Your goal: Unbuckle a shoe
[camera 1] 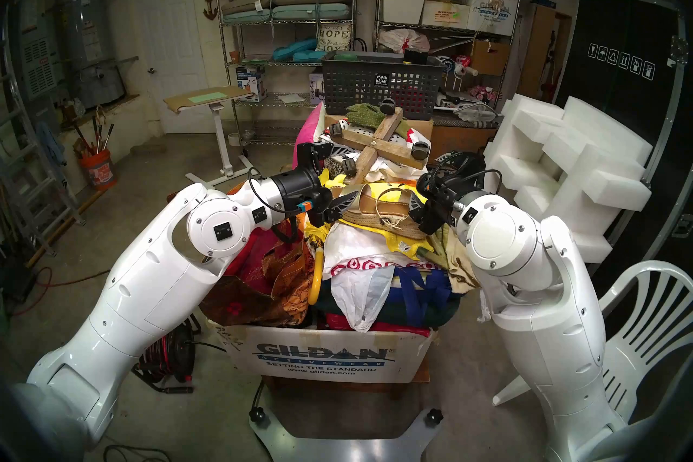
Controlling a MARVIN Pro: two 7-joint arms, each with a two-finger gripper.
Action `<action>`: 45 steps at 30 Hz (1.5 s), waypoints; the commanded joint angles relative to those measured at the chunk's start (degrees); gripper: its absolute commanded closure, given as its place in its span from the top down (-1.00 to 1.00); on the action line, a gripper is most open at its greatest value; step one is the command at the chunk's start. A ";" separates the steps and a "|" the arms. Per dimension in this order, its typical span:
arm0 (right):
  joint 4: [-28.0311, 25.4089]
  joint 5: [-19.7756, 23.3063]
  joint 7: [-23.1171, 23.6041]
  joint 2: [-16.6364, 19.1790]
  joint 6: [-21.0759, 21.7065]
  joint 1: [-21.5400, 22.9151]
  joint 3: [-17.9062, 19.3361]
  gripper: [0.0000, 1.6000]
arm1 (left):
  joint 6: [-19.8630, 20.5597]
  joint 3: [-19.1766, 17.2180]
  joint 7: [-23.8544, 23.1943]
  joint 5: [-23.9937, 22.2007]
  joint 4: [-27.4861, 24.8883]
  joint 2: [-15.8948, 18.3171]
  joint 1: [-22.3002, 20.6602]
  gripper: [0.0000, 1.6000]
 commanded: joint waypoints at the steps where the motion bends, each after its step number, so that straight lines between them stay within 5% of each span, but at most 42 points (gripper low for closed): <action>1: -0.94 -0.07 0.03 -0.12 0.10 0.41 -0.02 1.00 | -2.06 -0.50 0.43 -0.64 -0.31 0.20 -0.66 1.00; 11: -5.96 0.51 0.99 -0.04 0.82 0.31 1.28 1.00 | -4.76 -0.27 -1.22 -2.94 -0.98 0.92 -0.46 1.00; 20: -12.18 1.18 4.22 2.20 1.51 -5.02 1.36 1.00 | -8.43 0.53 -4.18 -5.86 0.91 2.19 0.13 1.00; 29: -12.18 0.66 4.02 2.93 2.09 -8.45 1.60 1.00 | -9.85 2.07 -4.40 -4.68 4.76 -0.41 -2.04 1.00; 45: -12.18 -0.40 3.45 1.94 3.45 -7.43 0.46 1.00 | -10.20 1.36 -3.38 -3.91 5.68 -1.10 -3.04 1.00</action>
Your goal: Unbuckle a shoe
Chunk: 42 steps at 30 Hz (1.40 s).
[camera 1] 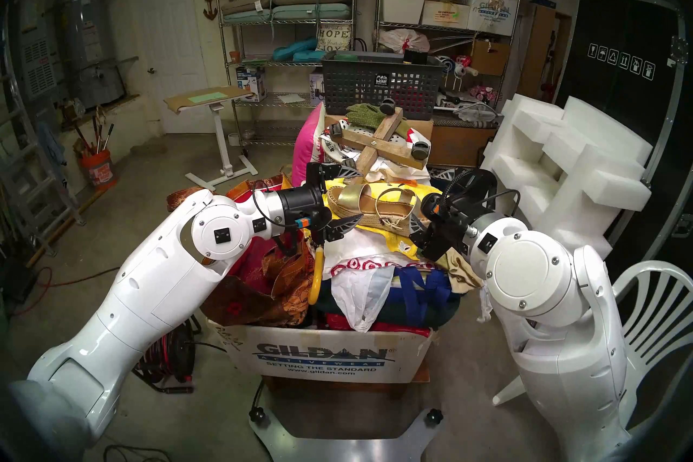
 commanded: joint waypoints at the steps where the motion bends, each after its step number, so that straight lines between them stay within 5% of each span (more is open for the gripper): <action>1: -1.23 0.02 -0.57 -0.53 -0.13 0.71 0.13 1.00 | -0.09 -0.82 0.79 -0.24 -0.70 -0.65 -1.16 1.00; 19: -1.23 0.81 0.29 -0.33 -0.52 -2.08 -1.81 1.00 | -2.87 2.02 0.30 1.88 3.23 -2.02 -2.47 1.00; 26: -1.23 0.87 0.09 -0.35 -0.60 -2.64 -2.91 0.53 | -3.85 3.06 -0.40 1.38 4.63 -3.23 -3.46 0.87; 30: -1.23 1.12 0.17 -0.50 -0.76 -2.21 -3.06 0.64 | -4.16 3.59 -0.62 1.29 5.20 -3.84 -3.77 0.82; 32: -0.75 1.31 0.55 -0.60 -0.81 -1.59 -3.55 0.50 | -4.21 4.34 -0.94 1.51 6.10 -4.55 -4.22 0.58; 37: 1.18 1.51 0.19 -0.94 -1.19 -1.24 -4.32 0.26 | -4.12 4.74 -0.66 1.88 6.64 -4.84 -4.37 0.65; 39: 2.65 1.80 0.90 -0.96 -1.33 -0.22 -5.16 -0.04 | -4.25 4.98 -0.34 2.07 7.21 -4.84 -4.48 0.69; 42: 3.40 1.55 1.07 -0.85 -1.23 0.23 -5.68 -0.04 | -4.14 4.99 -0.21 2.14 7.25 -4.84 -4.45 0.72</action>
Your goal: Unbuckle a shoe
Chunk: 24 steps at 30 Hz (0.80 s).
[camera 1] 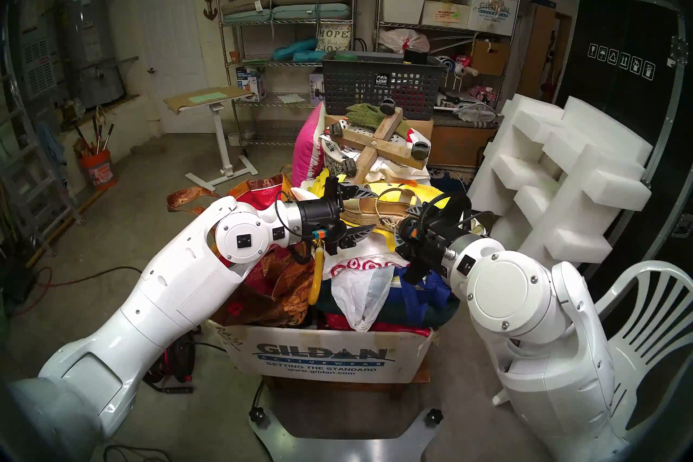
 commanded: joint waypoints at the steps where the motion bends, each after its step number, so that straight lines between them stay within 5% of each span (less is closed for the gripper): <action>1: 1.23 -0.17 0.69 -0.36 -0.16 2.28 -0.87 -0.06 | 0.16 -0.54 0.67 0.33 -0.32 -0.73 -1.18 0.71; 24: 4.90 0.26 1.26 -0.83 -0.57 3.94 -0.33 -0.02 | 0.43 -0.89 0.74 0.26 -1.09 -0.15 -0.28 0.80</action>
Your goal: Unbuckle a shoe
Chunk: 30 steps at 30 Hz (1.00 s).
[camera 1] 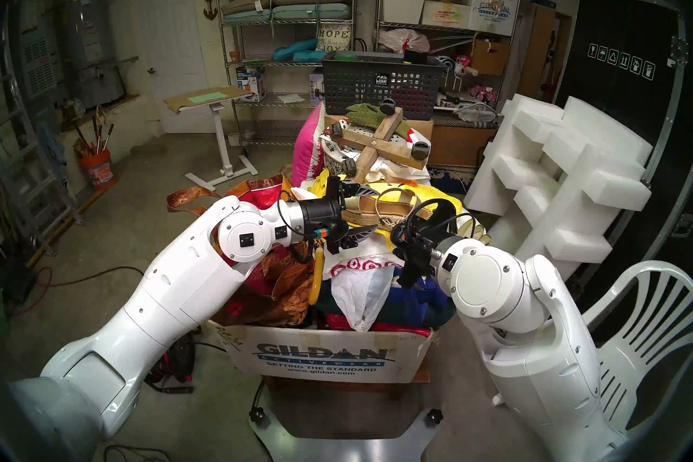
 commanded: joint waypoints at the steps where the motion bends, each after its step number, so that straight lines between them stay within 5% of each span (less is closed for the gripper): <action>1: 0.46 0.29 0.16 -0.49 -0.32 1.29 0.02 -0.03 | 0.36 -0.71 0.57 0.04 -1.25 0.16 -0.05 0.80; 20: 1.98 0.68 0.30 -0.75 -0.82 1.92 -0.37 -0.18 | 0.35 -0.68 0.18 -0.10 -1.97 0.36 0.02 0.84; 26: 2.79 -0.42 0.46 -0.30 -0.36 2.79 -1.26 -0.30 | 0.61 -0.76 0.12 -0.29 -2.33 0.46 0.18 0.85; 30: 3.13 -0.73 0.57 -0.35 -0.29 3.15 -1.32 -0.55 | 0.66 -0.81 0.28 -0.24 -2.48 0.56 0.28 0.84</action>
